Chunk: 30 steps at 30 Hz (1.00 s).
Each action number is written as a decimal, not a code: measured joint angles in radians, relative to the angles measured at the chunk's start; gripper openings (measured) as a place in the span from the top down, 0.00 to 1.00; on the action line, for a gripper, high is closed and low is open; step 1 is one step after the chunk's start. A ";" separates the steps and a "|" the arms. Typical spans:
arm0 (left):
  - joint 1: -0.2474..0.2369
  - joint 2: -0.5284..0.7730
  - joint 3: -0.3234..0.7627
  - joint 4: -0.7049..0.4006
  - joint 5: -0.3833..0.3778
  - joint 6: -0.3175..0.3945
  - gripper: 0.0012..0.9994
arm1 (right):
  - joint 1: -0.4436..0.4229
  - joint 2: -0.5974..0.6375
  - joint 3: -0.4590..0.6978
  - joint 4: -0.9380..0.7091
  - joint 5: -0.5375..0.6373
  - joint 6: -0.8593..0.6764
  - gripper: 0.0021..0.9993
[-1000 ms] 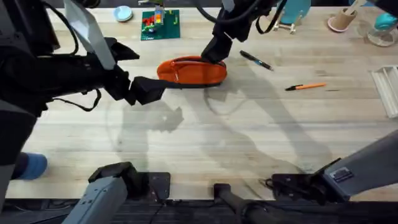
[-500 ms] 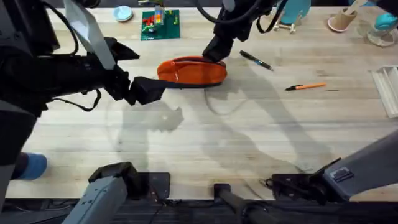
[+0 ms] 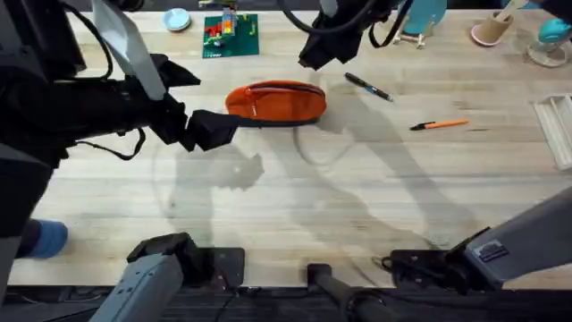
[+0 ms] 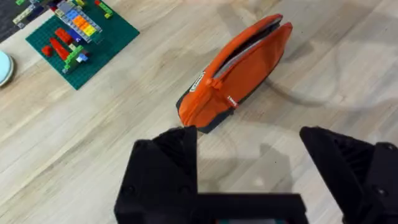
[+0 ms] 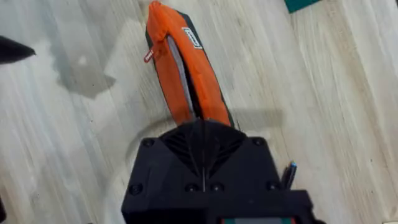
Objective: Unzip the bag, pick up the pens from the table one at a time and place them inside, then zip the bag closed.
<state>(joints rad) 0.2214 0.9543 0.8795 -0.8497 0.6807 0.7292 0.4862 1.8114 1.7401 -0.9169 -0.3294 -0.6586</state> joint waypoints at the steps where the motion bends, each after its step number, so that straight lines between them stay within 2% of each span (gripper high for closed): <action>1: 0.000 0.000 0.000 0.000 0.000 0.000 0.01 | 0.000 0.000 0.000 0.000 -0.002 0.000 0.97; 15: 0.000 0.000 0.000 0.000 0.000 0.000 0.01 | 0.000 0.002 0.000 -0.002 -0.036 0.000 0.97; 22: 0.000 0.000 0.000 0.000 0.000 0.000 0.01 | 0.000 0.066 0.000 0.000 -0.089 0.000 0.97; 30: 0.000 0.000 0.000 0.000 0.000 0.000 0.01 | 0.000 0.085 0.000 -0.002 -0.113 0.000 0.97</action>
<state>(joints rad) 0.2214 0.9543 0.8795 -0.8497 0.6807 0.7292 0.4862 1.8968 1.7401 -0.9191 -0.4427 -0.6582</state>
